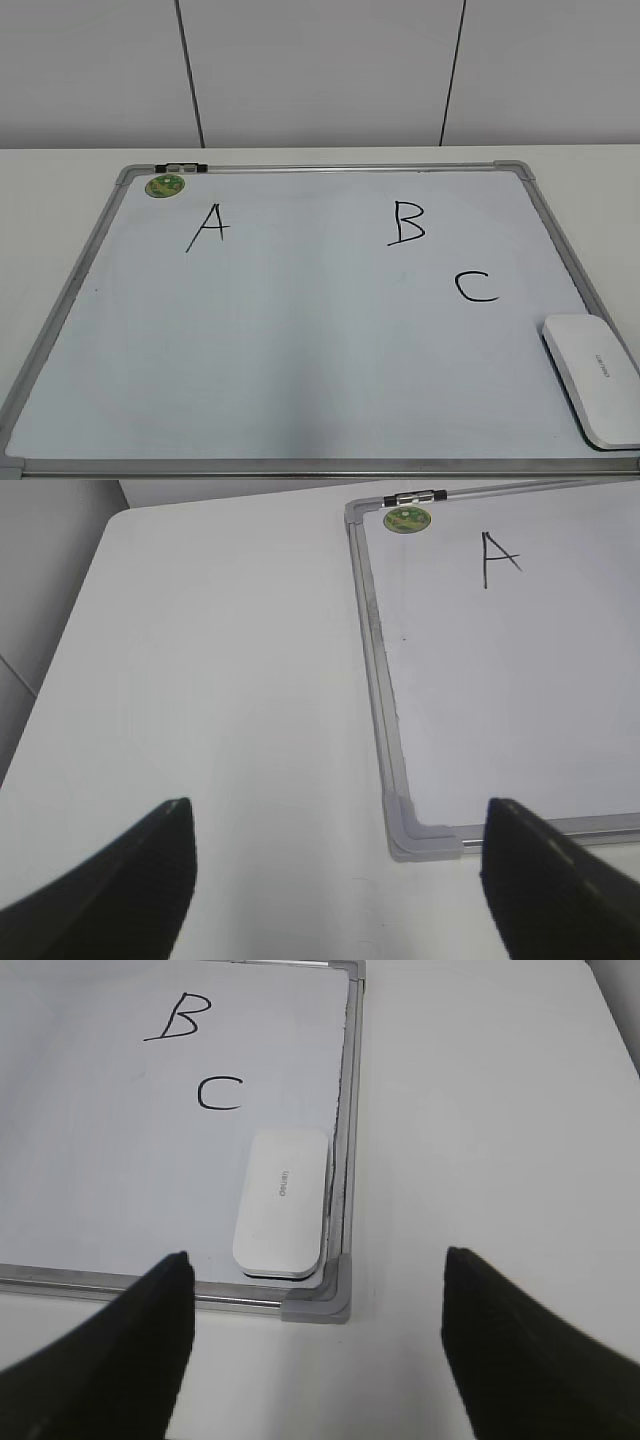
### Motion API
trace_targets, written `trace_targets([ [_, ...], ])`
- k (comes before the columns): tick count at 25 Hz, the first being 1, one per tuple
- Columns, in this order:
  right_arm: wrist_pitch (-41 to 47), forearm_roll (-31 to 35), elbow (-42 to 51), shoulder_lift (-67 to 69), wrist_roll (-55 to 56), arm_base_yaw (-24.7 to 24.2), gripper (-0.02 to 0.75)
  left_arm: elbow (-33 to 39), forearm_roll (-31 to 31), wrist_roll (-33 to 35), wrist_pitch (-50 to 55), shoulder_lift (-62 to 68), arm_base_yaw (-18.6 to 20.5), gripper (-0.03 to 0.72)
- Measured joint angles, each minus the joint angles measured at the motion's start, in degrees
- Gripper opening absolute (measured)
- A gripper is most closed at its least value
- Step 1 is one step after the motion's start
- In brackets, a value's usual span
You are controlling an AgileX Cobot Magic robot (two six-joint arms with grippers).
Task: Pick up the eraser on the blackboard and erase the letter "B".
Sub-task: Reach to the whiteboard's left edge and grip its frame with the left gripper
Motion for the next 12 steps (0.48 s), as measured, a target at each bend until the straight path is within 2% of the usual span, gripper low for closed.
trace_targets([
  [12,0.00,0.00,0.00,0.00,0.00,0.00,0.591,0.00,0.22,0.00,0.00,0.00,0.00,0.659],
])
